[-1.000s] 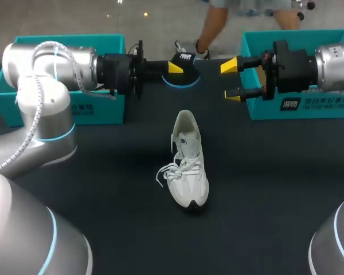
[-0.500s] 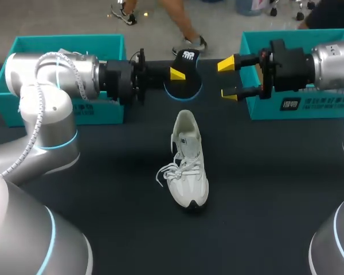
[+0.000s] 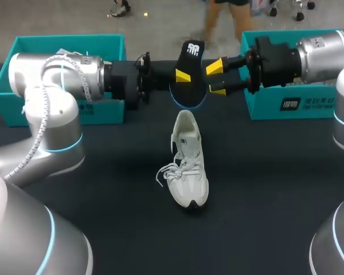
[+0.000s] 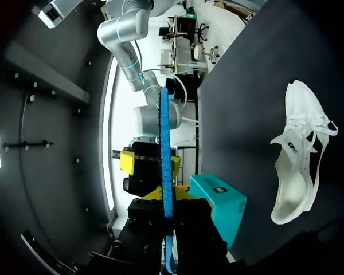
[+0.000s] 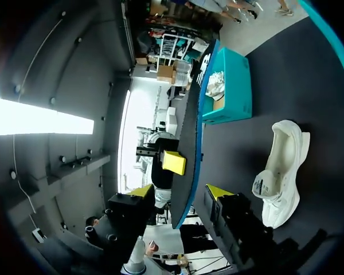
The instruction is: Take the shoe out of the shoebox, open the shoe tongue, remove and reinsert the insole, then place the shoe into the shoebox
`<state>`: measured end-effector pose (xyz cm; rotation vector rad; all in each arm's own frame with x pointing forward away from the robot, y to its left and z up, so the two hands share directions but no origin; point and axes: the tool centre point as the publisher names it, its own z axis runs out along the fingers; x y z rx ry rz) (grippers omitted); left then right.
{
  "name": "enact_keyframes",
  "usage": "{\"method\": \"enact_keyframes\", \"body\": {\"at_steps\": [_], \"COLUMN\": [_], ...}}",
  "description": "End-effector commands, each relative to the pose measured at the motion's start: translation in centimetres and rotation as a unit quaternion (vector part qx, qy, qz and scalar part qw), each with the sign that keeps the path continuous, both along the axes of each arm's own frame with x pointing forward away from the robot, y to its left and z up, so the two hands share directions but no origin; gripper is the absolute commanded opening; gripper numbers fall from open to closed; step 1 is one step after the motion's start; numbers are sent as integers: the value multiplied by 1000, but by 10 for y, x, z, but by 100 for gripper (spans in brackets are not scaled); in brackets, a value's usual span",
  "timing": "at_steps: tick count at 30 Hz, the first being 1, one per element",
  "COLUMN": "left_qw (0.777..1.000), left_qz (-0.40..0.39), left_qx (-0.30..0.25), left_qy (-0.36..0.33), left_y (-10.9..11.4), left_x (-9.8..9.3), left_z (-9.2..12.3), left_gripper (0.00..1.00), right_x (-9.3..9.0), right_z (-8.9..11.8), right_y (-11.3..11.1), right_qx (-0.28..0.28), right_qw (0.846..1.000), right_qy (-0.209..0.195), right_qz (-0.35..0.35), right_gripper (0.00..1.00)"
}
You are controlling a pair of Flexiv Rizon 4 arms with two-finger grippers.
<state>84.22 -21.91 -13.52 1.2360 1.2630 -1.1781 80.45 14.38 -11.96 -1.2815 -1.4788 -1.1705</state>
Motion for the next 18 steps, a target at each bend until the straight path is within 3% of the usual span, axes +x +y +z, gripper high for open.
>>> {"method": "enact_keyframes", "body": {"at_steps": [1,18], "left_qw": [1000,999], "left_qz": [6,20], "left_qx": [-6,-34], "left_qy": [-11,-27], "left_y": [-12,-20], "left_x": [0,0], "left_z": [-3,2], "left_gripper": [0,0], "right_x": [5,-2], "right_z": [-4,-6], "right_y": [10,16], "right_qx": [0,3], "right_qw": [1000,1000], "right_qy": [7,12], "right_qz": [12,11], "right_gripper": [31,20]}}
